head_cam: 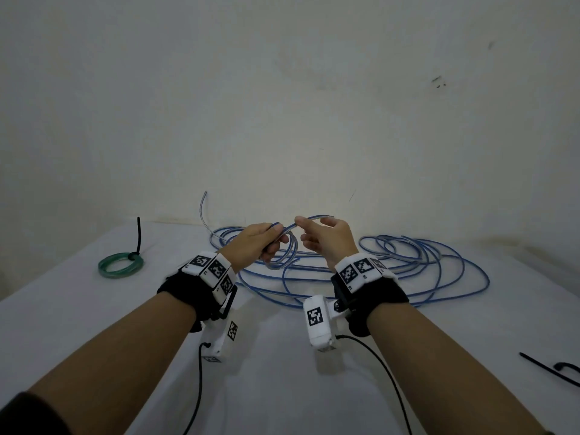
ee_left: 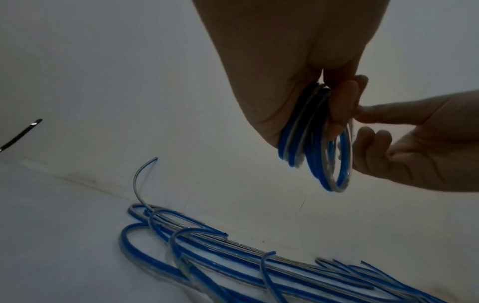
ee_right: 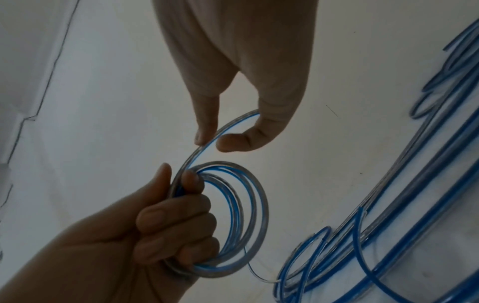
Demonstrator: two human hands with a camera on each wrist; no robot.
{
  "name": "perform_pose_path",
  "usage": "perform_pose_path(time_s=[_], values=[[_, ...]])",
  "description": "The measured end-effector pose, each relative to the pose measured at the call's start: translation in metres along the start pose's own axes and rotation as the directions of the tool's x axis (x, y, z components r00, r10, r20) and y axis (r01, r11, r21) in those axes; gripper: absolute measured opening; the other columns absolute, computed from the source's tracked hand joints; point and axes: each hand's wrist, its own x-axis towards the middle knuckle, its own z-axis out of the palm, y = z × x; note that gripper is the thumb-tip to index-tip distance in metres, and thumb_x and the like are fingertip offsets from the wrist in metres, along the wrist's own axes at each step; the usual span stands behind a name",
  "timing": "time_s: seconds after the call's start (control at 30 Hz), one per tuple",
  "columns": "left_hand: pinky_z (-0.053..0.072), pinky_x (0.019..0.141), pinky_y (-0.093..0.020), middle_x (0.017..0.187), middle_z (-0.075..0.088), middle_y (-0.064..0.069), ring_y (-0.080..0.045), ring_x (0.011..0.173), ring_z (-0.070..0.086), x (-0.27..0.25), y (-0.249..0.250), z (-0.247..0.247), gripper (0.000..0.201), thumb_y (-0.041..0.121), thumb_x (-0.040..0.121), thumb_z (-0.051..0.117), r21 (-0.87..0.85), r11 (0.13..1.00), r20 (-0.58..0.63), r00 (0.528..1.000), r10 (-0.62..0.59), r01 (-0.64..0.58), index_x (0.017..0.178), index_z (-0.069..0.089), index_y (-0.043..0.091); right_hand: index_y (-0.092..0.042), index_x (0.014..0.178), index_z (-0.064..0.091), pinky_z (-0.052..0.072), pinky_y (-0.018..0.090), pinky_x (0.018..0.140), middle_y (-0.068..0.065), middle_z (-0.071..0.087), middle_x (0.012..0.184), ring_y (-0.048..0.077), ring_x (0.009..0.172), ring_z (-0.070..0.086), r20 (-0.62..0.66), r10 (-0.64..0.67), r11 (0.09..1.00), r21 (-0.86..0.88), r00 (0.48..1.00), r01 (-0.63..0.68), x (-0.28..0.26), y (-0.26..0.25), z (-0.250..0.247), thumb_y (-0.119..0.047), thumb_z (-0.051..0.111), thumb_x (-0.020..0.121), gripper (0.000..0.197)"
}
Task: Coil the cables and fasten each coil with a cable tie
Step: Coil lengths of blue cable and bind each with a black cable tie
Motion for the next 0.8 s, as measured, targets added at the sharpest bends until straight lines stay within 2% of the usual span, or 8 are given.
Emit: perform_pose_path(time_s=[0.07, 0.13, 0.23, 0.3, 0.5, 0.6, 0.7, 0.8], values=[[0.034, 0.045, -0.017, 0.049, 0.039, 0.006, -0.008, 0.042, 0.036, 0.000, 0.001, -0.001, 0.032, 0.024, 0.100, 0.037, 0.001, 1.000, -0.002, 1.000, -0.010, 0.010, 0.079, 0.054, 0.008, -0.008, 0.114, 0.038, 0.051, 0.025, 0.056, 0.014, 0.062, 0.088, 0.016, 0.060, 0.060, -0.091, -0.054, 0.987, -0.155, 0.994, 0.039, -0.001, 0.001, -0.002, -0.030, 0.084, 0.065, 0.070], [0.034, 0.044, -0.017, 0.047, 0.040, 0.007, -0.008, 0.041, 0.036, -0.001, 0.003, -0.001, 0.033, 0.023, 0.101, 0.035, 0.008, 1.000, 0.006, 1.000, -0.016, 0.016, 0.074, 0.050, 0.010, -0.011, 0.105, 0.038, 0.048, 0.026, 0.064, 0.012, 0.056, 0.098, 0.021, 0.075, 0.058, -0.148, -0.234, 0.913, -0.372, 0.961, 0.165, 0.001, 0.004, -0.004, -0.039, 0.085, 0.062, 0.069], [0.039, 0.046, -0.017, 0.045, 0.040, 0.006, -0.010, 0.042, 0.040, -0.003, 0.007, 0.000, 0.036, 0.023, 0.101, 0.033, 0.006, 1.000, 0.007, 1.000, -0.029, 0.029, 0.070, 0.045, 0.010, -0.012, 0.104, 0.053, 0.038, 0.010, 0.068, 0.008, 0.048, 0.108, 0.013, 0.085, 0.048, 0.046, -0.438, 0.756, -0.521, 0.898, 0.396, 0.005, 0.006, -0.007, -0.033, 0.072, 0.079, 0.038], [0.044, 0.050, -0.019, 0.042, 0.041, 0.007, -0.011, 0.042, 0.046, -0.004, 0.010, 0.000, 0.037, 0.024, 0.101, 0.033, -0.013, 0.999, -0.026, 0.999, -0.030, 0.030, 0.069, 0.045, 0.010, -0.011, 0.104, 0.064, 0.035, 0.006, 0.072, 0.012, 0.056, 0.112, 0.008, 0.088, 0.047, 0.238, -0.475, 0.637, -0.572, 0.847, 0.517, 0.006, 0.005, -0.009, -0.025, 0.057, 0.091, 0.021], [0.043, 0.051, -0.020, 0.046, 0.042, 0.005, -0.011, 0.043, 0.044, -0.002, 0.015, -0.005, 0.037, 0.024, 0.101, 0.030, -0.206, 0.978, 0.010, 1.000, -0.019, 0.020, 0.077, 0.051, 0.005, -0.002, 0.104, 0.068, 0.039, 0.022, 0.078, 0.015, 0.066, 0.094, 0.025, 0.090, 0.059, 0.386, -0.596, 0.373, -0.644, 0.704, 0.668, 0.007, 0.017, -0.024, -0.006, 0.049, 0.092, 0.022], [0.048, 0.053, -0.023, 0.049, 0.048, 0.002, -0.014, 0.046, 0.050, -0.003, 0.016, -0.005, 0.038, 0.023, 0.101, 0.029, -0.201, 0.975, 0.133, 0.989, -0.068, 0.094, 0.082, 0.054, 0.003, 0.001, 0.093, 0.068, 0.044, 0.032, 0.074, 0.015, 0.067, 0.081, 0.028, 0.078, 0.060, 0.324, -0.644, 0.379, -0.652, 0.693, 0.657, 0.005, 0.015, -0.024, -0.008, 0.044, 0.092, 0.025], [0.053, 0.057, -0.026, 0.053, 0.054, -0.002, -0.016, 0.050, 0.056, -0.008, 0.018, 0.000, 0.038, 0.021, 0.101, 0.029, -0.163, 0.973, 0.227, 0.966, -0.126, 0.165, 0.079, 0.054, 0.003, 0.002, 0.091, 0.065, 0.040, 0.025, 0.069, 0.015, 0.068, 0.076, 0.024, 0.073, 0.058, 0.248, -0.632, 0.473, -0.626, 0.734, 0.619, 0.001, 0.010, -0.017, -0.004, 0.043, 0.094, 0.023], [0.055, 0.062, -0.027, 0.052, 0.053, -0.004, -0.017, 0.053, 0.059, -0.009, 0.022, 0.003, 0.037, 0.022, 0.101, 0.028, -0.195, 0.972, 0.194, 0.977, -0.092, 0.130, 0.076, 0.050, 0.005, 0.001, 0.092, 0.062, 0.037, 0.015, 0.059, 0.014, 0.068, 0.077, 0.014, 0.064, 0.053, 0.175, -0.555, 0.596, -0.598, 0.813, 0.535, 0.000, 0.010, -0.013, -0.006, 0.044, 0.095, 0.019]])
